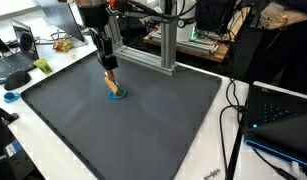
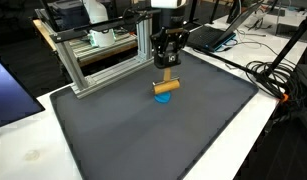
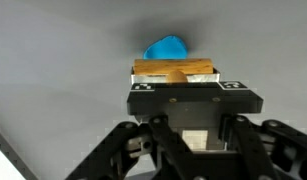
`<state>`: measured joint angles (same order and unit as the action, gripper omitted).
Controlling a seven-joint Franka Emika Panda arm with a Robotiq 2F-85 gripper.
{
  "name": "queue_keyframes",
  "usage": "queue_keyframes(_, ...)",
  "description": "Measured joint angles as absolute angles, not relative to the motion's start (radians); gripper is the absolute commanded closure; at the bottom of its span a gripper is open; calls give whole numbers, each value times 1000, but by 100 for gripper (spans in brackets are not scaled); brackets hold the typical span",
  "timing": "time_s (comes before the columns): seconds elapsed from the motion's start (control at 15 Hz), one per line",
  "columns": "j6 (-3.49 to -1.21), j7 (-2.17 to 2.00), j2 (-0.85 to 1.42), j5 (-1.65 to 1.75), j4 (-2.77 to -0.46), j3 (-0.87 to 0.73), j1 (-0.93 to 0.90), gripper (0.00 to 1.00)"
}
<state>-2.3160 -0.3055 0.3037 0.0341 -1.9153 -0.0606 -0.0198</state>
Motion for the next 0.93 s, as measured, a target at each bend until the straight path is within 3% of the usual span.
queue_keyframes(0.93, -2421, 31, 368, 140, -1934, -45, -25, 78)
